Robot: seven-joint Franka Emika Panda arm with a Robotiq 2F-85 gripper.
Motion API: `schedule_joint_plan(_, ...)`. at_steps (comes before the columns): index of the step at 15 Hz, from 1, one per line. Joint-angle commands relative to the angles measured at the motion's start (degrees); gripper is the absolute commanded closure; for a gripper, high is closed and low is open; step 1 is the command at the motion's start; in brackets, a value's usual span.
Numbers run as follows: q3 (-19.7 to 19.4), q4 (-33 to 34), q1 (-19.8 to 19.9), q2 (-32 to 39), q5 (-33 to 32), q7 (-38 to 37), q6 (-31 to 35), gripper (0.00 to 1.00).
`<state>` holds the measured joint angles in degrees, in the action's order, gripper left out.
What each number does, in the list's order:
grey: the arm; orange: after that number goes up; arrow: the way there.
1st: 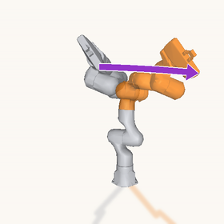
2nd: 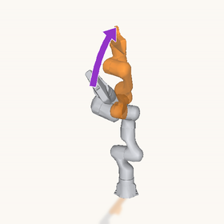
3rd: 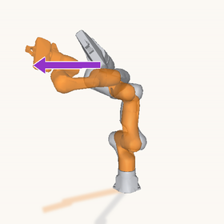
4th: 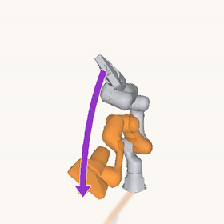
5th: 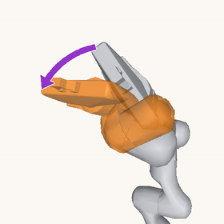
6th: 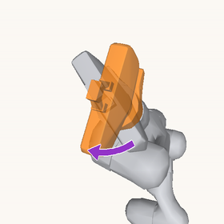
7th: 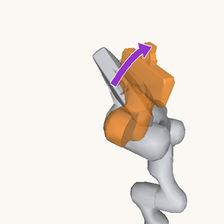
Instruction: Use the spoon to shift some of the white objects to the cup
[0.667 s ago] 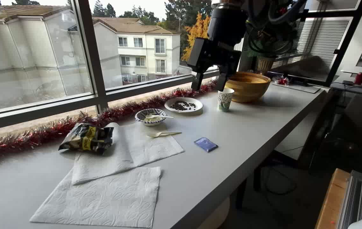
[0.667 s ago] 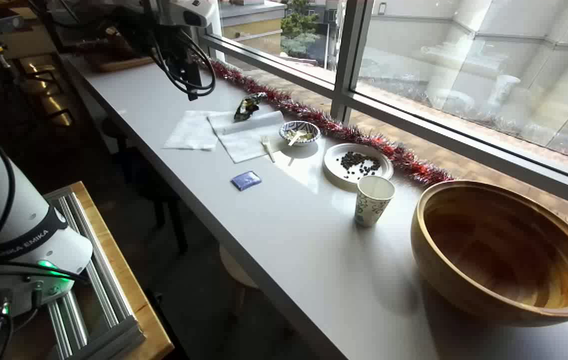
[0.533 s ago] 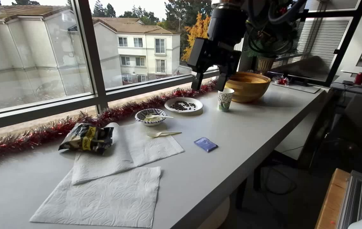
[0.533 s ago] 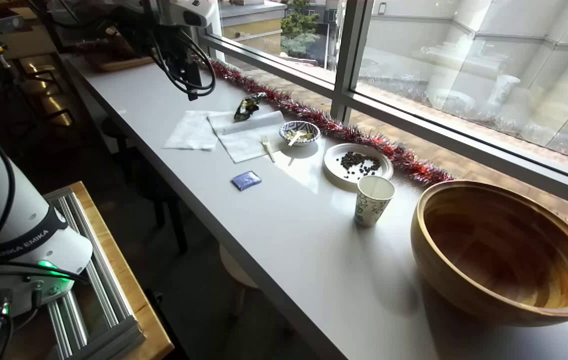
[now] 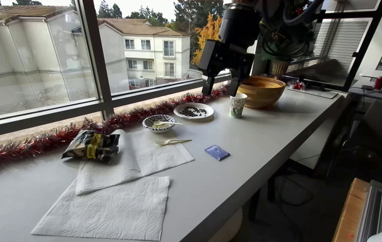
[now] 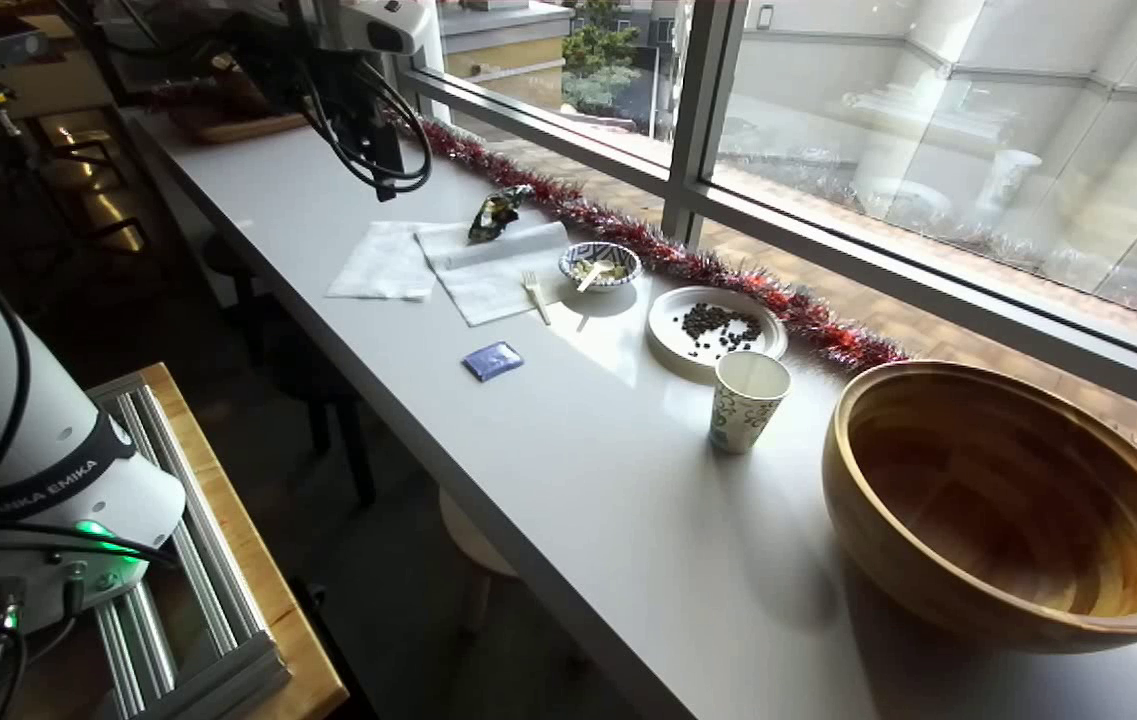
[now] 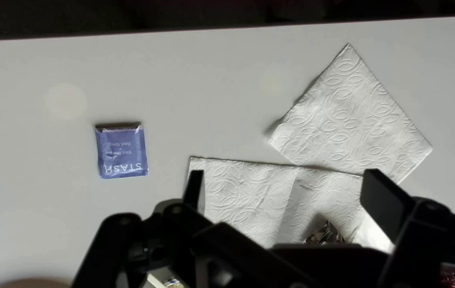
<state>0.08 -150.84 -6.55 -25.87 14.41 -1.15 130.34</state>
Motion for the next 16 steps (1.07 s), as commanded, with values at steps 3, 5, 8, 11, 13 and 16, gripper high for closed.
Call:
schedule_joint_plan(3,0.67,1.35,0.81,2.3,-0.3,0.02,1.71,0.0)
schedule_joint_plan(5,0.35,4.77,1.24,7.16,-1.87,1.5,3.09,0.0)
schedule_joint_plan(8,0.25,11.02,1.72,15.34,-5.72,5.61,6.12,0.0)
schedule_joint_plan(11,0.58,18.27,2.91,24.74,-12.98,8.8,11.51,0.0)
schedule_joint_plan(13,0.15,22.66,3.26,30.61,-15.07,11.4,15.32,0.0)
schedule_joint_plan(16,0.51,28.2,4.68,39.27,-13.69,18.09,23.33,0.0)
